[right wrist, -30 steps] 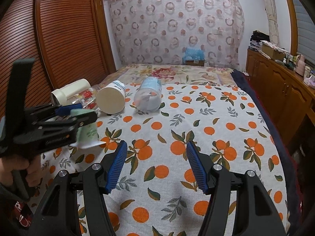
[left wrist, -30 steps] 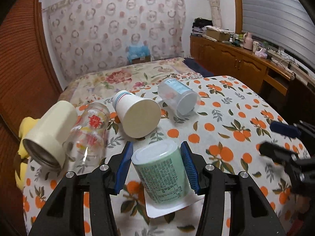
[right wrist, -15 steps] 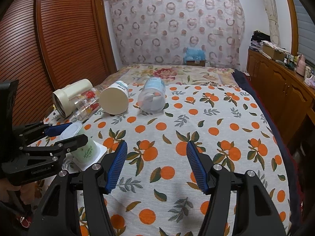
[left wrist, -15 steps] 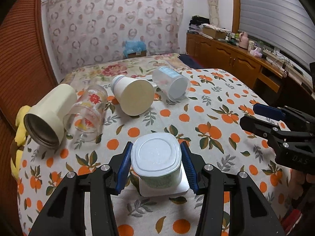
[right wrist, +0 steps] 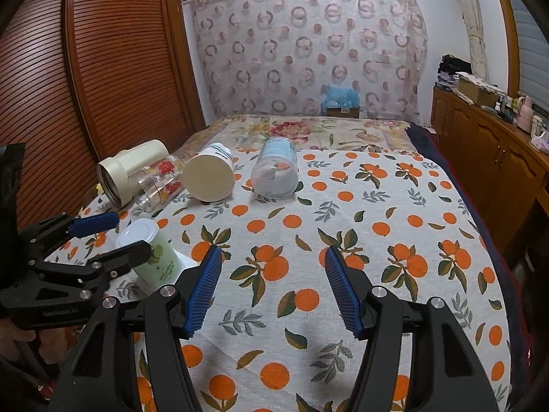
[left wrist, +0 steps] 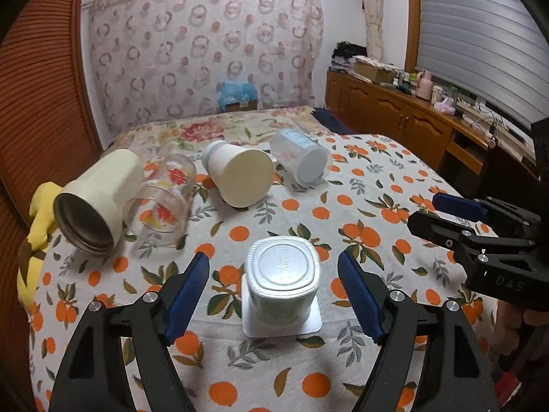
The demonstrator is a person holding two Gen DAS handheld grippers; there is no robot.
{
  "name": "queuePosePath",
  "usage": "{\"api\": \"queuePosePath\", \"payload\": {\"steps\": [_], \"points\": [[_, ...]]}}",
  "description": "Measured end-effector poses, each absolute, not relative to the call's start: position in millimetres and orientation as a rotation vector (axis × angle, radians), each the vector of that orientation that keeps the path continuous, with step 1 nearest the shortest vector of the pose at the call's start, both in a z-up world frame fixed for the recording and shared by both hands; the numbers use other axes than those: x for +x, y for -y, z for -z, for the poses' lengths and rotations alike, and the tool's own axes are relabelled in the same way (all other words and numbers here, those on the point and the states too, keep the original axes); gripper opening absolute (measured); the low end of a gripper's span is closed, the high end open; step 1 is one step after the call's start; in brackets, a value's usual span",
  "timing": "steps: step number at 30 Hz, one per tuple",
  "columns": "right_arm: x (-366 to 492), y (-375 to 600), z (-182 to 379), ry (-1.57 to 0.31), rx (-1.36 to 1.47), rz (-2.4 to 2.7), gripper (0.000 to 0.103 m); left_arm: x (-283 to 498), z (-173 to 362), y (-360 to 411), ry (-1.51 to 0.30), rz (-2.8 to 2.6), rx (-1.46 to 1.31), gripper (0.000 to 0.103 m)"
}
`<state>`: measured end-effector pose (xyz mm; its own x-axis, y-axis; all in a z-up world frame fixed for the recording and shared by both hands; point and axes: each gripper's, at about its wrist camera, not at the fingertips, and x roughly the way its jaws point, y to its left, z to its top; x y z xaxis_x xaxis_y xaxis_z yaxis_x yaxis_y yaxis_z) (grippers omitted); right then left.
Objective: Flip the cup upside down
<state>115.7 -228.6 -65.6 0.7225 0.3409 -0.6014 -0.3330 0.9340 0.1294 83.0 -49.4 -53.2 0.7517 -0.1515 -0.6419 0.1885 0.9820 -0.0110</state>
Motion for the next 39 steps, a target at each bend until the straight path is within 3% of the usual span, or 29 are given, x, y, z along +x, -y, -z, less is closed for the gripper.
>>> {"api": "queuePosePath", "payload": {"steps": [5, 7, 14, 39], "points": [[109, 226, 64, -0.648, 0.024, -0.362, 0.065, 75, 47, 40, -0.669, 0.154, 0.042, 0.088], [105, 224, 64, -0.638, 0.027, -0.359, 0.077, 72, 44, 36, -0.658, 0.141, 0.043, 0.095], [92, 221, 62, -0.6, 0.044, -0.348, 0.1, 63, 41, 20, -0.649, 0.093, 0.041, 0.095], [48, 217, 20, -0.432, 0.046, -0.335, 0.1, 7, -1, -6, -0.471, 0.048, -0.018, 0.095]]}}
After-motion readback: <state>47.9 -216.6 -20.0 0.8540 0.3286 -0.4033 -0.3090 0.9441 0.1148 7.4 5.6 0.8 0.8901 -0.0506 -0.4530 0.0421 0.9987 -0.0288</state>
